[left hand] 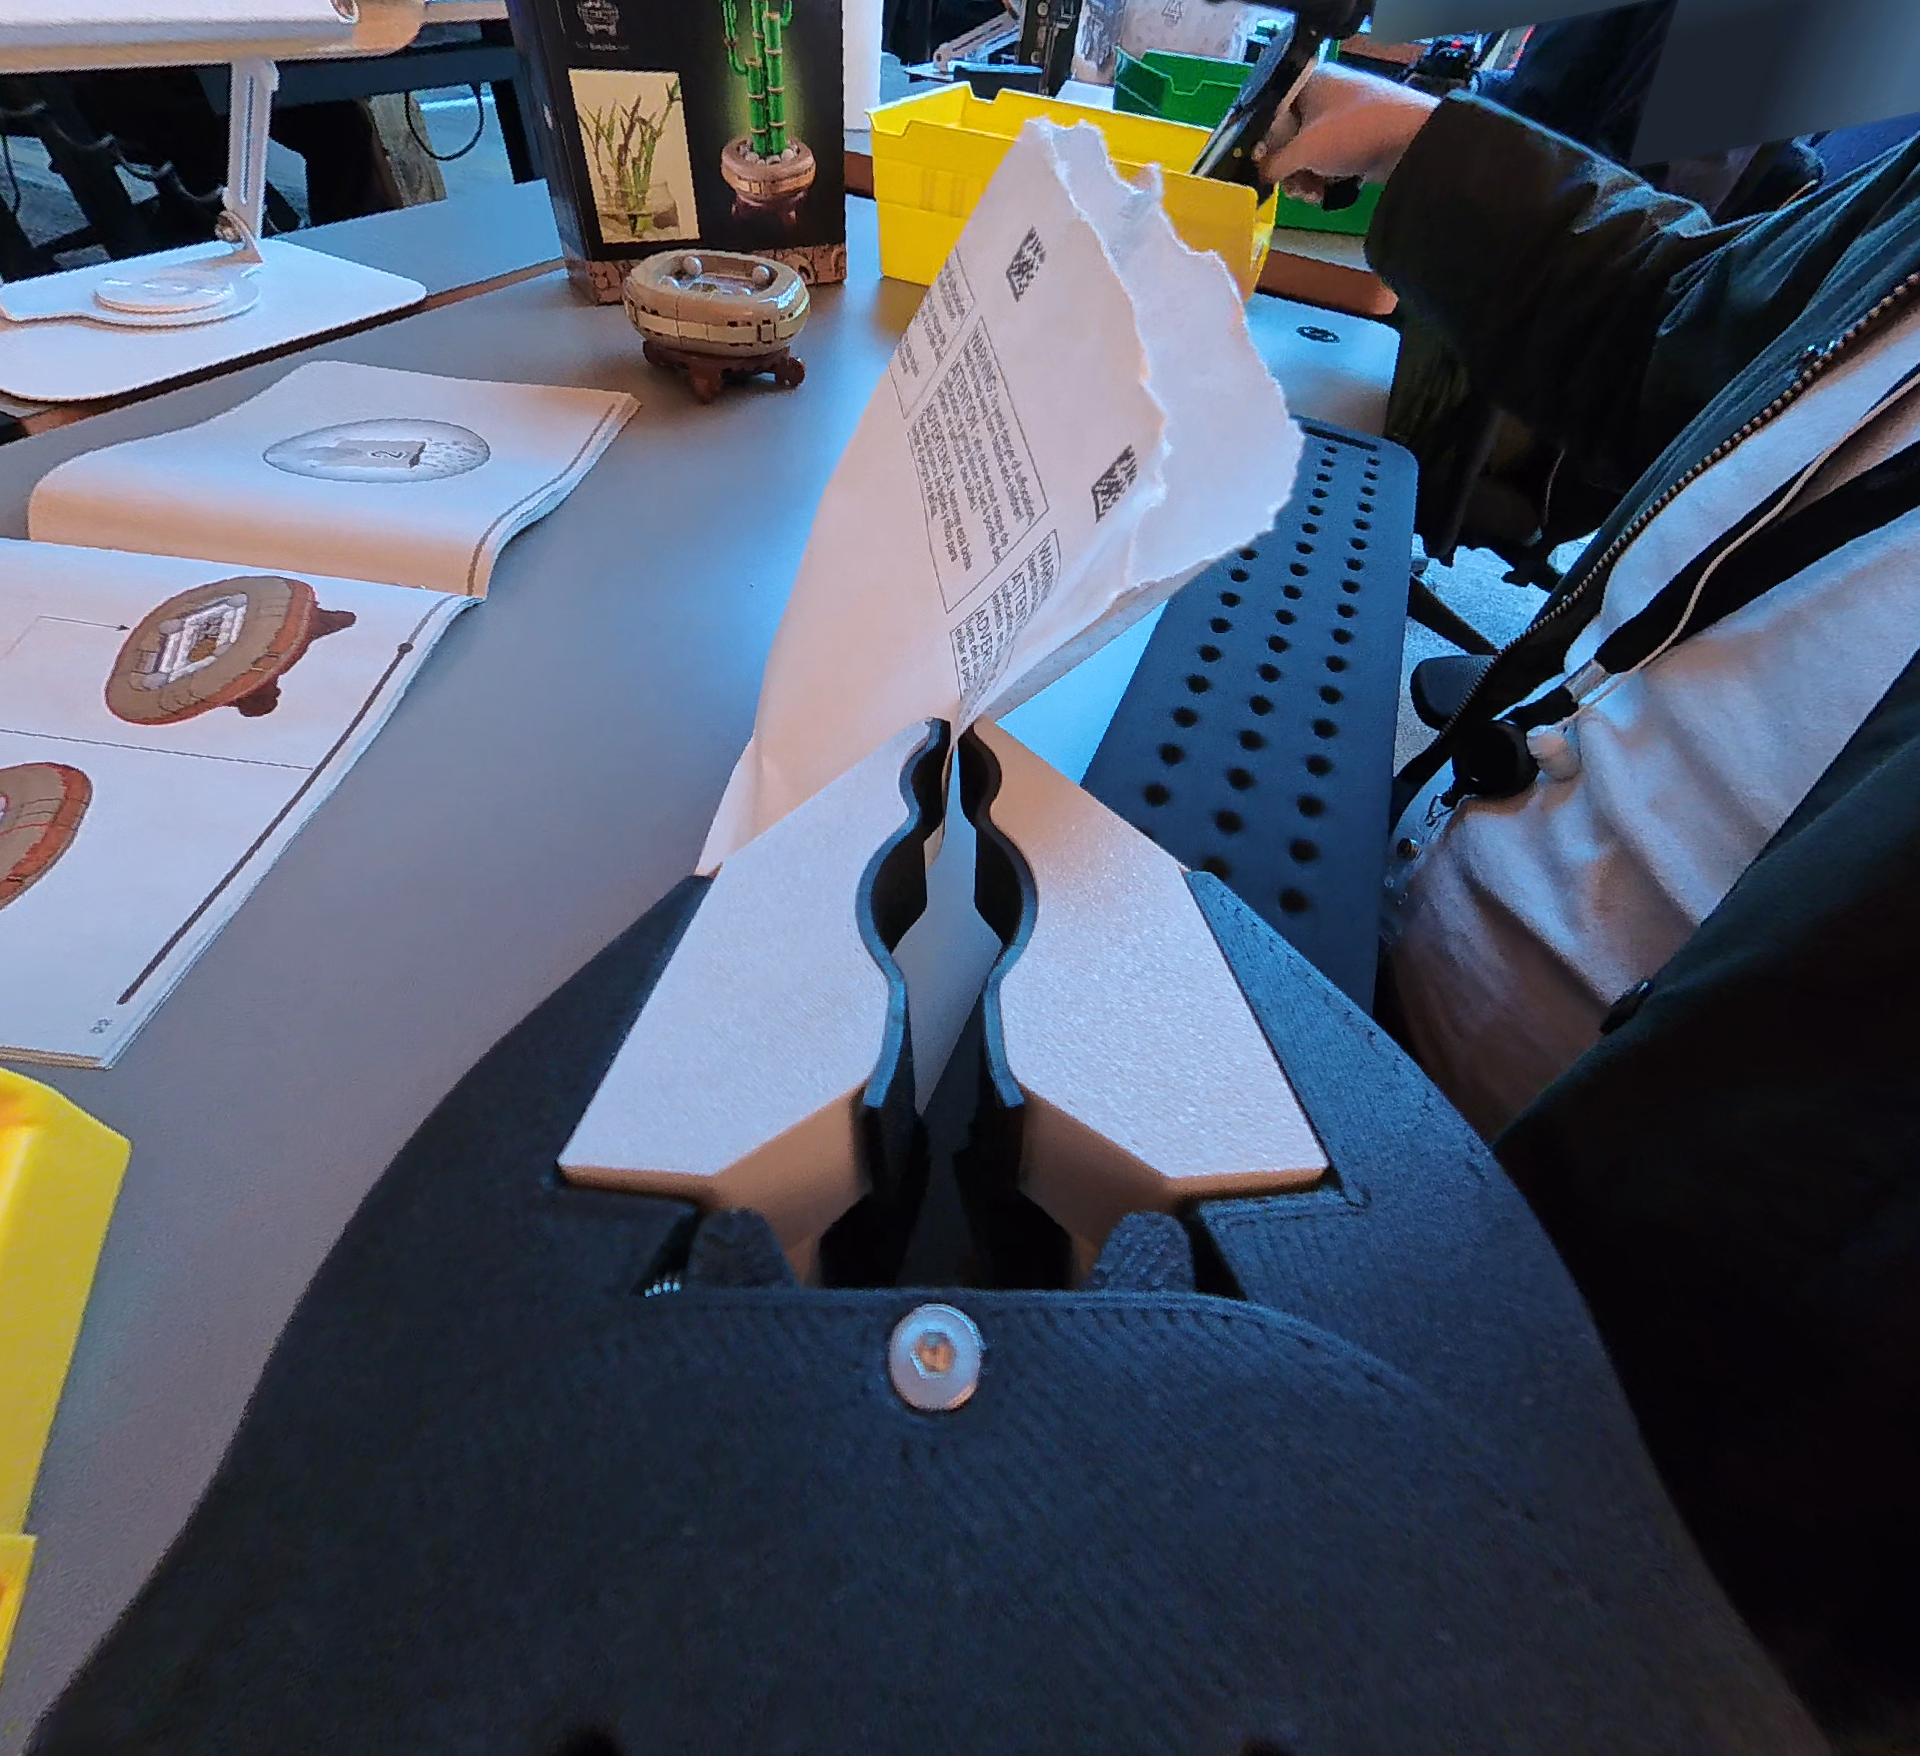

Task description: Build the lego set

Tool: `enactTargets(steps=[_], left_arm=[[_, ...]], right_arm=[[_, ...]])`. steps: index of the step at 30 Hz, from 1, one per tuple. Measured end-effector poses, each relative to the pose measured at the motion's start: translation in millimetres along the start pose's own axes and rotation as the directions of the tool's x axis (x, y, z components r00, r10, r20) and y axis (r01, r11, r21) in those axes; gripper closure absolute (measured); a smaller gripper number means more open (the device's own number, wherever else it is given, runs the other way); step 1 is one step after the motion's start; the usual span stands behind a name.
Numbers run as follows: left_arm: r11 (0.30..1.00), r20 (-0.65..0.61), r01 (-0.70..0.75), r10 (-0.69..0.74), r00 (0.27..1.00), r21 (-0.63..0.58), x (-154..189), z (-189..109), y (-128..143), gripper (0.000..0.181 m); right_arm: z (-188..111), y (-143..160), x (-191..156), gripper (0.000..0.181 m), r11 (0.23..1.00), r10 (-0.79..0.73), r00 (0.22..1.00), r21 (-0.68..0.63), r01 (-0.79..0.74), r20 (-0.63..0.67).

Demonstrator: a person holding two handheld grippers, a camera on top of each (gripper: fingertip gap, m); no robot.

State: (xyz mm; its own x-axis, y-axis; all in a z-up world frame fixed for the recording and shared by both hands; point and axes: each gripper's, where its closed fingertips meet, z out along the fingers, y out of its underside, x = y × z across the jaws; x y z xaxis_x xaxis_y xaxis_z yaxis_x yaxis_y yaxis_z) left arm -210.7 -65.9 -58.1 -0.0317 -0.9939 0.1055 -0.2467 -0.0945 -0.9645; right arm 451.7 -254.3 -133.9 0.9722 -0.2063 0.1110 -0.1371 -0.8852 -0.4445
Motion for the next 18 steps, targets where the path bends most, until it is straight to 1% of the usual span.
enactTargets(steps=[1, 2, 4, 7, 8, 10, 12, 14, 16, 18], left_arm=[[1.0, 0.0, 0.002, -0.002, 1.0, 0.002, 0, 0, 0, 0.181], [1.0, 0.0, 0.004, -0.004, 1.0, 0.004, 0, 0, 0, 0.181], [1.0, -0.001, 0.008, -0.008, 1.0, 0.01, -1, 0, 0, 0.181], [1.0, -0.001, 0.01, -0.01, 1.0, 0.013, -1, 0, 0, 0.181], [1.0, -0.001, 0.009, -0.009, 1.0, 0.013, -1, 0, 0, 0.181], [1.0, -0.001, 0.006, -0.006, 1.0, 0.014, -1, 0, 0, 0.181], [1.0, -0.003, 0.008, -0.008, 1.0, 0.015, -1, 1, 1, 0.181], [1.0, -0.005, 0.009, -0.009, 1.0, 0.016, 0, 1, 2, 0.181], [1.0, -0.007, 0.008, -0.008, 1.0, 0.015, 0, 2, 3, 0.181], [1.0, -0.008, 0.006, -0.006, 1.0, 0.015, 1, 2, 3, 0.181]], right_arm=[[-4, -4, 1, 0.181, 1.0, 0.007, 1.0, 0.028, -0.007, 0.001], [-11, -10, 5, 0.181, 0.997, 0.001, 1.0, 0.076, 0.001, -0.031], [-33, -26, 12, 0.181, 0.978, -0.012, 0.995, 0.207, 0.032, -0.098], [-76, -50, 15, 0.181, 0.906, 0.002, 0.991, 0.42, 0.056, -0.136], [-93, -60, 9, 0.181, 0.858, -0.027, 0.991, 0.506, 0.089, -0.128], [-130, -75, -4, 0.181, 0.725, -0.082, 0.988, 0.672, 0.148, -0.13], [-161, -83, -22, 0.181, 0.6, -0.128, 0.987, 0.784, 0.156, -0.098], [-183, -85, -36, 0.181, 0.515, -0.151, 0.988, 0.851, 0.102, -0.027], [-202, -87, -55, 0.181, 0.437, -0.211, 0.975, 0.899, 0.033, 0.067], [-217, -88, -72, 0.181, 0.378, -0.27, 0.954, 0.926, -0.021, 0.132]])
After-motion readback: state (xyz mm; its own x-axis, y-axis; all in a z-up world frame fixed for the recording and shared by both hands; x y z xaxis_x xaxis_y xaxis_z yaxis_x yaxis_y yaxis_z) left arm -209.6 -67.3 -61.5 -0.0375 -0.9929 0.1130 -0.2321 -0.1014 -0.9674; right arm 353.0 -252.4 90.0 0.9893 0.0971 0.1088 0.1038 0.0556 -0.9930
